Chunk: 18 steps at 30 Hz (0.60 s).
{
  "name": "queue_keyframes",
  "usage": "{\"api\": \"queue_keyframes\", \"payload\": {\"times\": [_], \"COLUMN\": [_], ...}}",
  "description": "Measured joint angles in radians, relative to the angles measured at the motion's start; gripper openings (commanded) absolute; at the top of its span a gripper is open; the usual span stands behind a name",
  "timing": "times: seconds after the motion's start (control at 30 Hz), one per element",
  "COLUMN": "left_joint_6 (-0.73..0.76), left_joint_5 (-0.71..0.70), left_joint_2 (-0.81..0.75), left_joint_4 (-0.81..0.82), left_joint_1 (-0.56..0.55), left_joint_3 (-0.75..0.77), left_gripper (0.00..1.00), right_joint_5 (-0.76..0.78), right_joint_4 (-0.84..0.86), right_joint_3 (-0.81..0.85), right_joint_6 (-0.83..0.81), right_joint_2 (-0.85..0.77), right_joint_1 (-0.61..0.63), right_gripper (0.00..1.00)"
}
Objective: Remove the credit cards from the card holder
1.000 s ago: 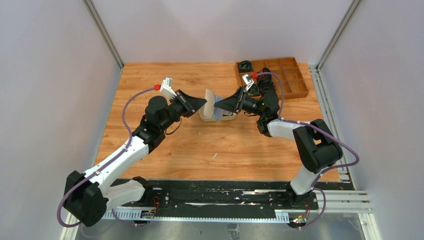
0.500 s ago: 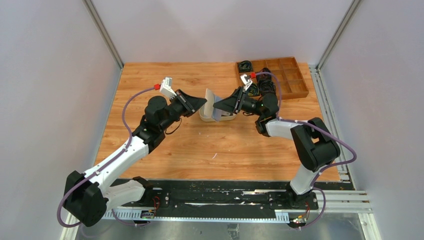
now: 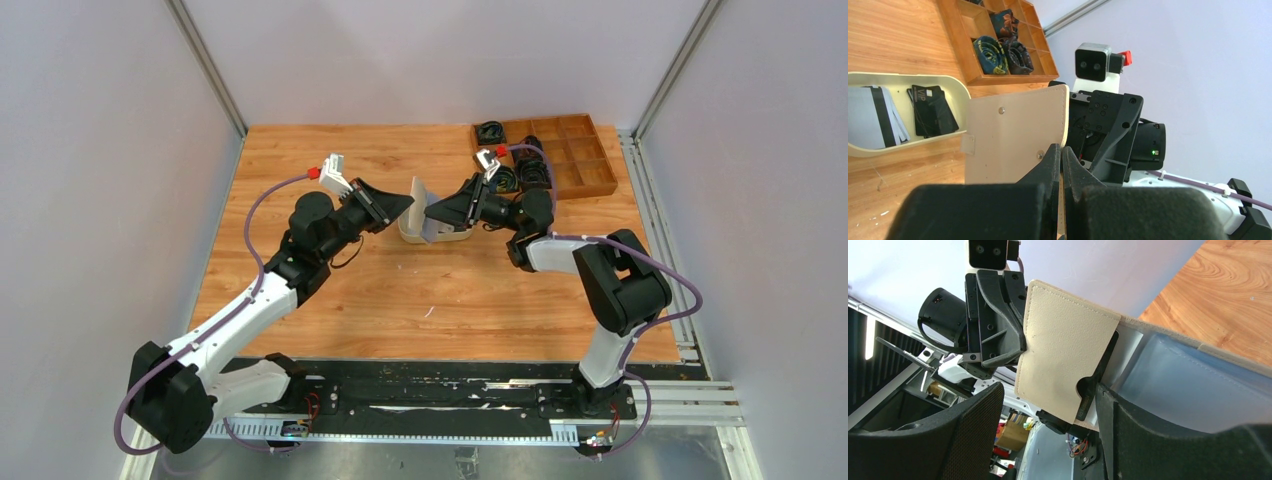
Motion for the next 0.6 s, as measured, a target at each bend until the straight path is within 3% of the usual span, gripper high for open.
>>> {"api": "queue_keyframes", "payload": {"times": [0.6], "left_joint_6": [0.000], "left_joint_5": [-0.007], "left_joint_2": [-0.014], "left_joint_4": [0.018], "left_joint_1": [0.003], "left_joint_3": [-0.002], "left_gripper": [0.00], "right_joint_5": [-0.056], "right_joint_4": [0.020], "right_joint_3": [-0.018], "right_joint_6": [0.048], "right_joint_2": [-0.070], "right_joint_1": [0.001], "right_gripper": [0.68]}}
